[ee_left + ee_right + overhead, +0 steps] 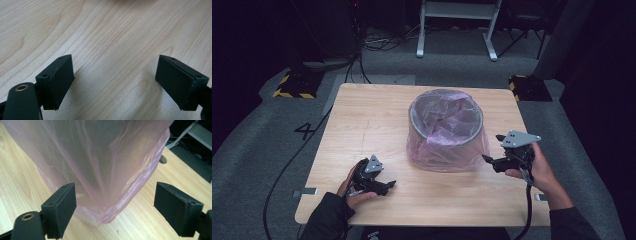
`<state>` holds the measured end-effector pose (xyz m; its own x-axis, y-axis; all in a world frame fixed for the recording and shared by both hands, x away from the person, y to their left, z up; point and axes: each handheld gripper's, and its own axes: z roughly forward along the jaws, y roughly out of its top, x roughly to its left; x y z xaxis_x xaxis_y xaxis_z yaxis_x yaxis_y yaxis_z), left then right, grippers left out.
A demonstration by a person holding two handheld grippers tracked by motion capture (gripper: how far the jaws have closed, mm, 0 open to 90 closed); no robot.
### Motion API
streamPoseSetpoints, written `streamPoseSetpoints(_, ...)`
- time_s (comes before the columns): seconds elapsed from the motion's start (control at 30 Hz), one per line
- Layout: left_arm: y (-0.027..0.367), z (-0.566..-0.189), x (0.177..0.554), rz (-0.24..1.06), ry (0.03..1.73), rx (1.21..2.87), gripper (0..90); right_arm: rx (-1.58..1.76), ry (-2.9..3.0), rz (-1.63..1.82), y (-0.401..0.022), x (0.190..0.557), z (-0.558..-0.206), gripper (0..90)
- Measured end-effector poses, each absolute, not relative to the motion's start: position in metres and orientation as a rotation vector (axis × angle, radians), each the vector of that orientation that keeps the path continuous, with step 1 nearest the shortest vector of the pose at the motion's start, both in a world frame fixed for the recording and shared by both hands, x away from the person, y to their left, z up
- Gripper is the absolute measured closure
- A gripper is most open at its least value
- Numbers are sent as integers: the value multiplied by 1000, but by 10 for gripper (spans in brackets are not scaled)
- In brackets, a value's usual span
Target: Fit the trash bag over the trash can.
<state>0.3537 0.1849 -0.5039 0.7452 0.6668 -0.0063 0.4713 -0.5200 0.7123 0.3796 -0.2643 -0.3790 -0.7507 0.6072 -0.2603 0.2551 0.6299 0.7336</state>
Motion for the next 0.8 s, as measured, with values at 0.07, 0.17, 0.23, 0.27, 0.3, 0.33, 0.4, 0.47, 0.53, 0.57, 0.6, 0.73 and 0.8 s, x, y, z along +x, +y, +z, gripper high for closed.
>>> streamPoseSetpoints(0.07,185,-504,354,348,850,2218,147,665,2378,954,-264,378,-382,179)
streamPoseSetpoints(0.17,185,-504,354,348,849,2218,147,660,2386,950,-263,375,-389,180)
streamPoseSetpoints(0.23,185,-504,354,348,851,2218,147,662,2394,949,-264,374,-392,180)
streamPoseSetpoints(0.27,185,-504,354,348,851,2219,147,663,2398,946,-264,374,-395,180)
streamPoseSetpoints(0.3,185,-504,354,348,850,2218,147,667,2403,948,-264,374,-397,180)
streamPoseSetpoints(0.33,185,-504,354,348,851,2219,147,673,2409,948,-265,373,-400,180)
streamPoseSetpoints(0.4,185,-504,354,348,850,2218,147,681,2411,950,-267,373,-404,181)
streamPoseSetpoints(0.47,185,-504,354,348,851,2218,147,689,2417,951,-269,372,-410,182)
streamPoseSetpoints(0.53,185,-504,354,348,850,2219,147,702,2426,952,-272,372,-414,184)
streamPoseSetpoints(0.57,185,-504,354,348,849,2217,147,709,2426,945,-273,371,-418,185)
streamPoseSetpoints(0.6,185,-504,354,348,850,2219,147,715,2429,939,-274,371,-420,185)
streamPoseSetpoints(0.73,185,-504,354,348,850,2219,147,740,2439,920,-278,369,-430,184)
streamPoseSetpoints(0.8,185,-504,354,348,850,2219,147,757,2445,909,-279,369,-434,183)
